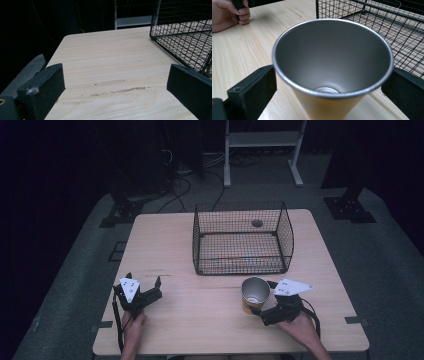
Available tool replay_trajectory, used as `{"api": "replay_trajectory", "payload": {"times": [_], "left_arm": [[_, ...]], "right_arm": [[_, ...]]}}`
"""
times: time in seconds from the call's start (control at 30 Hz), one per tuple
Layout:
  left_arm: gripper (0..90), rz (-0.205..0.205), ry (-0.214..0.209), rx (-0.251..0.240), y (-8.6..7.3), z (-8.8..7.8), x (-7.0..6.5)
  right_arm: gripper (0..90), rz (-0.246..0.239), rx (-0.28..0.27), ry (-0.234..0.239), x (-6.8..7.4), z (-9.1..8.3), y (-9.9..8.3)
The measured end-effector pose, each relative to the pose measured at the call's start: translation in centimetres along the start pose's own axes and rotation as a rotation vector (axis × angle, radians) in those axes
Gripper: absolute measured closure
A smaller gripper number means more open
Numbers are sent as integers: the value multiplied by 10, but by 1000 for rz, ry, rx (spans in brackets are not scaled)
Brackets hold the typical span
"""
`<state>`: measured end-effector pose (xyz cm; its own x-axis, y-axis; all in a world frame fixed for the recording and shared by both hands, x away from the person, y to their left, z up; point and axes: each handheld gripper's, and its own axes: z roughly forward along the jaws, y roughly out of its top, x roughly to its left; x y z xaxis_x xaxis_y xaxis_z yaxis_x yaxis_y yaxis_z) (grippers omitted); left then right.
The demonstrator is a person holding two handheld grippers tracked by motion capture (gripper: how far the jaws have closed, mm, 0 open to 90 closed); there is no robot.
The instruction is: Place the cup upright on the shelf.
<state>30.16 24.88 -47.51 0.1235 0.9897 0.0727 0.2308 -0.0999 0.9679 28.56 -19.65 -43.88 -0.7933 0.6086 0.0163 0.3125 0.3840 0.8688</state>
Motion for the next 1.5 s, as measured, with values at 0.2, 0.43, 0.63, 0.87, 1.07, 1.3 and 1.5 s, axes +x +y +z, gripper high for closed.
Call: {"api": "replay_trajectory", "payload": {"times": [0.2,0.43,0.63,0.87,1.07,1.3,1.5], "left_arm": [[8,-1,-1,0,0,0,0],[8,-1,-2,-1,0,0,0],[8,-1,-2,-1,0,0,0],[8,-7,-1,-1,0,0,1],[8,-3,-3,-2,0,0,0],[8,-3,-3,-2,0,0,0],[8,-1,-3,0,0,0,0]], "right_arm": [[0,1,0,-7,-1,8,3],[1,1,6,-3,-2,13,8],[120,5,1,33,-5,11,8],[123,46,-4,69,-10,8,11],[124,72,-11,103,-17,-1,17],[125,77,1,123,-24,-11,25],[125,98,-8,147,-28,-17,30]]}}
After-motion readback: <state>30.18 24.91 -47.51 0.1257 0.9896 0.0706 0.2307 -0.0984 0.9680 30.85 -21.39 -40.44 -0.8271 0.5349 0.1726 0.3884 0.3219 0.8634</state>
